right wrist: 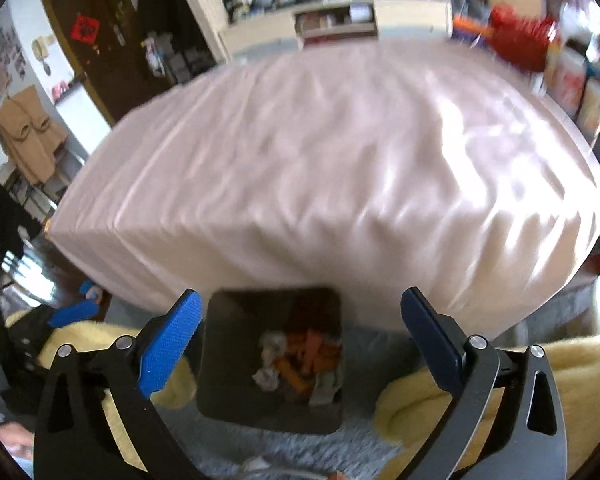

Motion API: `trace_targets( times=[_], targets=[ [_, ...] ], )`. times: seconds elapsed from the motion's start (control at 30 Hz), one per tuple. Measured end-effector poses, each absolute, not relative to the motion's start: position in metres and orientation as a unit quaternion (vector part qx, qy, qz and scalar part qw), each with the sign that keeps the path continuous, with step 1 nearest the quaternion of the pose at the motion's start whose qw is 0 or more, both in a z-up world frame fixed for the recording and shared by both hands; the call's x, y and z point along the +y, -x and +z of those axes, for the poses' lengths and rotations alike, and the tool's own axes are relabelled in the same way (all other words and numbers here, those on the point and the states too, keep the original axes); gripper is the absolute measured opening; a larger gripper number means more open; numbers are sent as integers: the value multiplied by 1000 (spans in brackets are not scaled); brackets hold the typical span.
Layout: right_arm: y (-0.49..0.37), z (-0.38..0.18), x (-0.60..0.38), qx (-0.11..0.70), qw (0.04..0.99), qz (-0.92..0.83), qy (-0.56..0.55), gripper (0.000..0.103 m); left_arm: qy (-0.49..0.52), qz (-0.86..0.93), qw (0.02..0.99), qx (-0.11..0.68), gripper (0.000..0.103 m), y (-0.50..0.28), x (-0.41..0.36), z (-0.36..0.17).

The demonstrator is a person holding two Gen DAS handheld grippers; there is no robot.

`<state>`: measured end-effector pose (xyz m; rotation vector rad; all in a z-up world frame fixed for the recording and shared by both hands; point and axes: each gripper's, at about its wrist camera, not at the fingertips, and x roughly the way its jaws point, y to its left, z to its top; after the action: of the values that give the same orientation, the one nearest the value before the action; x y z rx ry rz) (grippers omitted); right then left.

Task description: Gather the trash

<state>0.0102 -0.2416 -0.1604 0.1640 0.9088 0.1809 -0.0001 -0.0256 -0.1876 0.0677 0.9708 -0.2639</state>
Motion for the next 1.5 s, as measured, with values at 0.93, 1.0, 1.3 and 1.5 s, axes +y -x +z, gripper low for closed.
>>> trace_targets(
  times=[0.93,1.0,1.3,1.5],
  targets=[
    [77,4,-275,171,984,-50,5,100,-25,-38,970,240,95,66,8,-11],
    [76,5,-275,171,984,-49,6,100,-28,-37,971,237,95,67,7,-8],
    [73,6,-269,182,982,-50,9,100,-26,-47,972,231,95,66,3,-5],
    [68,6,-267,190,980,-54,10,100,-25,-48,970,239,95,61,2,-7]
  ],
)
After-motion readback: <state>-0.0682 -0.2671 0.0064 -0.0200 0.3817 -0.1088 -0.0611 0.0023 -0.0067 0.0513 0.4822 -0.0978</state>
